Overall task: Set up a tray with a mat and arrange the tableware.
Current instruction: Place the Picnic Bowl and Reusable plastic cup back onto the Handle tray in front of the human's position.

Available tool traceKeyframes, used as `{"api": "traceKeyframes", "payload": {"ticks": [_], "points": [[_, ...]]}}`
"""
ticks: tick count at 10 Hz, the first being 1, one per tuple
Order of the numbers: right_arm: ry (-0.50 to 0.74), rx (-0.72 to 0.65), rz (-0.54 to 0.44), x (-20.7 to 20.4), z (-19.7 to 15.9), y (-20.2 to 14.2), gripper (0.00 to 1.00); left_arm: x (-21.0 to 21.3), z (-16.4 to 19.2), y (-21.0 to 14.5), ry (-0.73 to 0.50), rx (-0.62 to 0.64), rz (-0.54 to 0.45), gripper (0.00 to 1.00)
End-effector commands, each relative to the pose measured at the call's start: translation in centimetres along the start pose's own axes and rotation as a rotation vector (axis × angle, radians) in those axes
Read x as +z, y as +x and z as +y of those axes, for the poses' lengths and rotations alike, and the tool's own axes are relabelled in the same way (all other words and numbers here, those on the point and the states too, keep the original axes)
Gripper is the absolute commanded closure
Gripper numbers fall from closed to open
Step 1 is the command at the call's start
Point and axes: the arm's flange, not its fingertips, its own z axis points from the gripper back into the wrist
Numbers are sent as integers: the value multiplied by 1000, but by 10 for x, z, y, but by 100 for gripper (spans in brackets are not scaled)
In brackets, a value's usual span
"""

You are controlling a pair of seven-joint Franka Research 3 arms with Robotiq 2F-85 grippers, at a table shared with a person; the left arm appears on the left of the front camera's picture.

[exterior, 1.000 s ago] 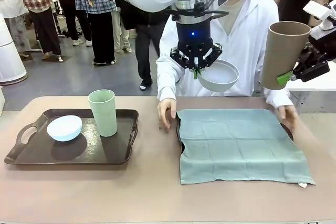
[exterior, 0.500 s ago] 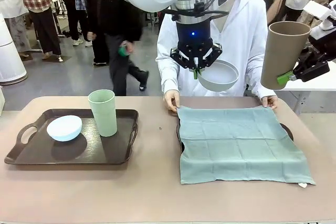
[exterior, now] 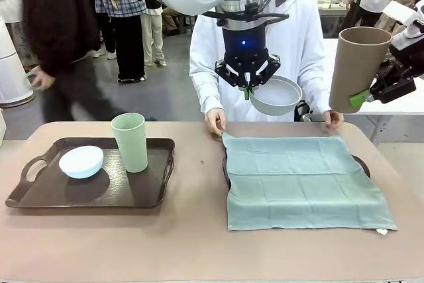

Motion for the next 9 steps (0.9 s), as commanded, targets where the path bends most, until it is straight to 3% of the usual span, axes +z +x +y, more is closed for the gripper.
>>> {"api": "traceKeyframes", "payload": {"ticks": [1,3,4,6,9], "points": [[3,0,8,-2,0,-1,100,2,1,0,5,-8,-7,99],[3,0,8,-2,0,-1,100,2,1,0,5,-8,-7,99],[0,0,0,0,0,0,21,0,0,0,0,0,0,96],[20,-6,-37,-32,-18,-34,21,-49,6,12,-81,-5,-4,96],[88,-13,-63,-77,-29,-78,21,-117,8,16,-91,-5,39,96]]}}
